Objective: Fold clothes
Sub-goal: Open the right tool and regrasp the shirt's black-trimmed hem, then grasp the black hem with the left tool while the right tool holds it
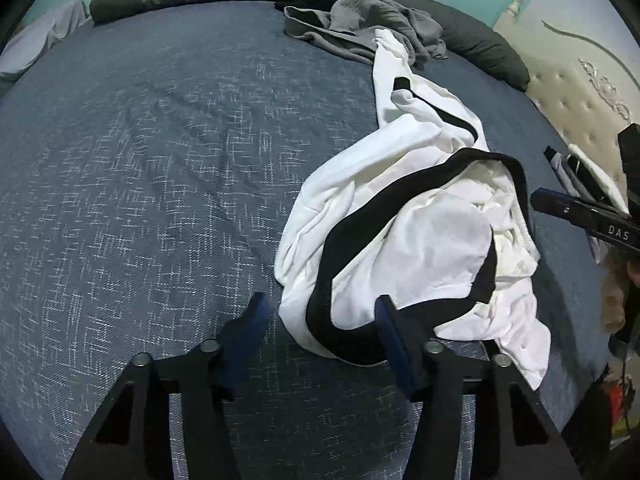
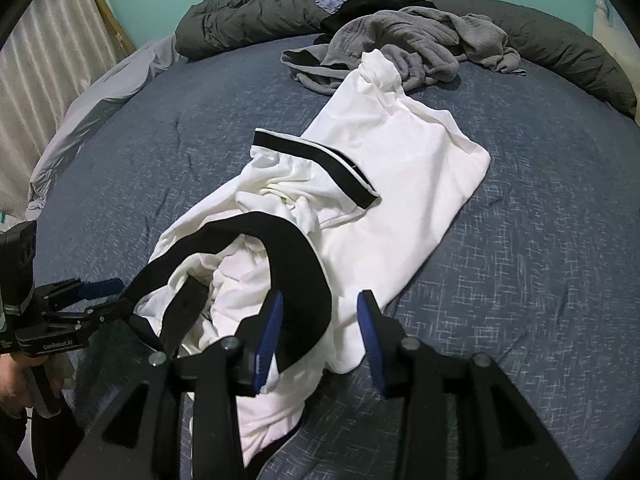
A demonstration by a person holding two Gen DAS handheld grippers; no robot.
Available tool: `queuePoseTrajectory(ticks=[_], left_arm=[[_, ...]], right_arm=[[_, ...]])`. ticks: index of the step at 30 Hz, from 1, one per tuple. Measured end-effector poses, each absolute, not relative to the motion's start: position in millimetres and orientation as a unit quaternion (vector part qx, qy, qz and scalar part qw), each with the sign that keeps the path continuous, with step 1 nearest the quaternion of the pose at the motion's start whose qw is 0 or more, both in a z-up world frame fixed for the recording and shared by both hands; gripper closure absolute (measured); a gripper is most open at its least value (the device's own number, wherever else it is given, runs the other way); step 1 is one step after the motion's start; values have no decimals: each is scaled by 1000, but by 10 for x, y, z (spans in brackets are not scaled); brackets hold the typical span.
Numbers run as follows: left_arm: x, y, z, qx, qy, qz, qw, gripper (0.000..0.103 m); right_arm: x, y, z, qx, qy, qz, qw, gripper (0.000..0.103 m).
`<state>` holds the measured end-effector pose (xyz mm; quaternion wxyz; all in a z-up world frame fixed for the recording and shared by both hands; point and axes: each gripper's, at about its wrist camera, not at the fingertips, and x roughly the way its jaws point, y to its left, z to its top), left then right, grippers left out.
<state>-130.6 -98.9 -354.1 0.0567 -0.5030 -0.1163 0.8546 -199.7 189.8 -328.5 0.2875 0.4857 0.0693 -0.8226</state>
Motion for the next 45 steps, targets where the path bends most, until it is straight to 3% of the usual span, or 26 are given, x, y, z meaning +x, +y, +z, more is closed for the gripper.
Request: queuePoseTrajectory(ticks=[2,4,14,19,26,28,30,32,34,45], left_arm=[[-1299,-989,-3519,-500,-107,858,54,77],[-1297,-998,-3510,-499,-106,858,57,86],[-1346,-1004,-3578,-512,-116,849,67,86],[-1375,-1038,-3670,-526,-124,839,63,79],[-1404,-1014,-3720,-529,-121,837,63,79],[-1402,-1021,-3722,-529,-122,837,64,85],[-1387,-1030,-3718,-529,-119,838,66,92],[-1379,-1041,-3701,-527,-116,839,65,96],[-1368,-1063,-3661,-524,-114,841,66,97],[-1205,-1122,-3094,-481,-79,871,68,99]], right_arm=[[-2000,1898,-3288,485,70,-823,288,63],[-2008,1901,-3293,486,68,-823,287,63],[-2056,1923,-3273,489,56,-823,284,63],[-2072,1906,-3291,494,55,-819,289,61],[-2099,1710,-3335,491,75,-815,298,57],[-2131,1656,-3363,492,88,-815,295,58],[-2163,1649,-3379,491,92,-815,293,63],[-2189,1644,-3391,492,94,-813,297,89],[-2167,1641,-3362,483,107,-816,297,96],[-1887,1832,-2726,426,95,-838,328,97]])
